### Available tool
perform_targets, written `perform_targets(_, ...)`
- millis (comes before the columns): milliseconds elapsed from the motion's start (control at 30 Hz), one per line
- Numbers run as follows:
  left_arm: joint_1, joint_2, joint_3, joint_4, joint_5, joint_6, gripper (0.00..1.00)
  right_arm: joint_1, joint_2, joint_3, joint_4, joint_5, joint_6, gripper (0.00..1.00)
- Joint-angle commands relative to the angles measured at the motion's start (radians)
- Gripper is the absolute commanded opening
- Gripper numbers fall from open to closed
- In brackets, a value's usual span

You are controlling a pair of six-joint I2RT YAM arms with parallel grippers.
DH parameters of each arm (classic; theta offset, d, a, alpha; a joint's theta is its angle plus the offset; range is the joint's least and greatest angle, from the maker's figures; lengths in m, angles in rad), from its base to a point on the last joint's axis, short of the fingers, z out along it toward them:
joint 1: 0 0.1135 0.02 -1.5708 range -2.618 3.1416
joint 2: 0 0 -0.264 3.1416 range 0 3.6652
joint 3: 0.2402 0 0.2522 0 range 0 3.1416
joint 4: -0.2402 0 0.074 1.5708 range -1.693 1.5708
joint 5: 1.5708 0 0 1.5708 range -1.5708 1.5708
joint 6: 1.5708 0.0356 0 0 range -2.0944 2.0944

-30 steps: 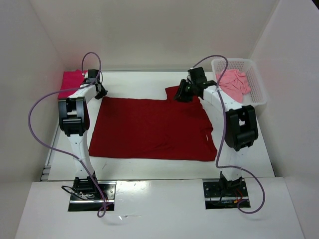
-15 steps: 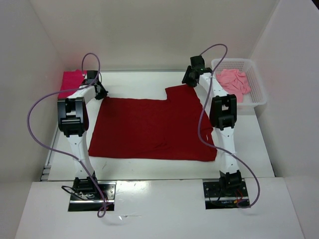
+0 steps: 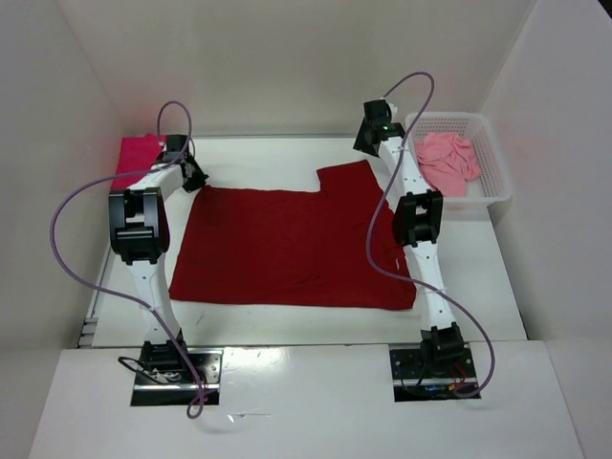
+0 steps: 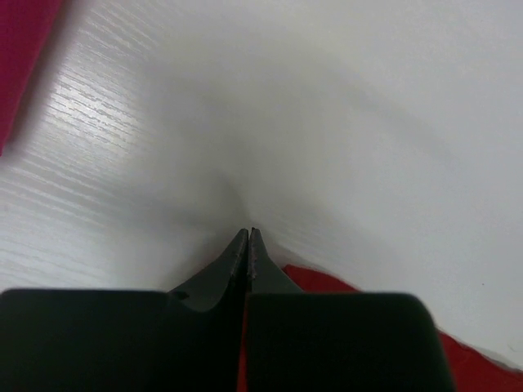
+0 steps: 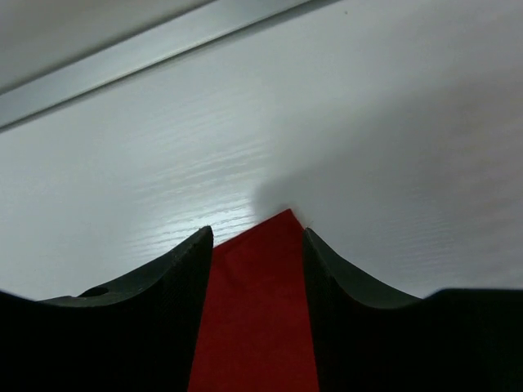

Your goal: Fold and stack the t-shirts

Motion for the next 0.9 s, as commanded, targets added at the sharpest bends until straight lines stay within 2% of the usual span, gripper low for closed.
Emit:
perform_targets(0,0.000,-0.077,-0.011,0.025,0.013,0.002,0.00,-0.020,0.037,0.045,-0.029,0.016,-0.030,0.54)
perform_targets(367,0.000,-0.122,-0.051,0.045,0.034,-0.016,0.00,-0.020,0.102,0.065,-0.017,-0.018,-0.021,0.52)
perform_targets(467,0.000,-0.122,-0.051,0.045,0.034,-0.016,0.00,-0.020,0.113,0.074,-0.007,-0.041,-0.012,0.39)
perform_targets(500,0.000,-0.131,-0.051,0.045,0.034,-0.016,0.00,-0.020,0.123,0.074,-0.007,-0.053,-0.012,0.32)
perform_targets(600,0.000,-0.131,-0.051,0.045,0.034,-0.016,0.00,-0.020,0.123,0.092,-0.007,-0.090,0.000,0.25)
perform_targets(633,0.000,-0.131,-0.051,0.045,0.034,-0.016,0.00,-0.020,0.123,0.093,-0.016,-0.099,0.012,0.17)
perform_targets(733,0.000,-0.140,-0.051,0.045,0.034,-0.016,0.00,-0.020,0.105,0.125,-0.026,-0.090,0.022,0.01)
perform_targets(867,0.000,-0.163,-0.076,0.045,0.044,-0.016,0.00,-0.020,0.009,0.134,-0.044,-0.119,0.022,0.01)
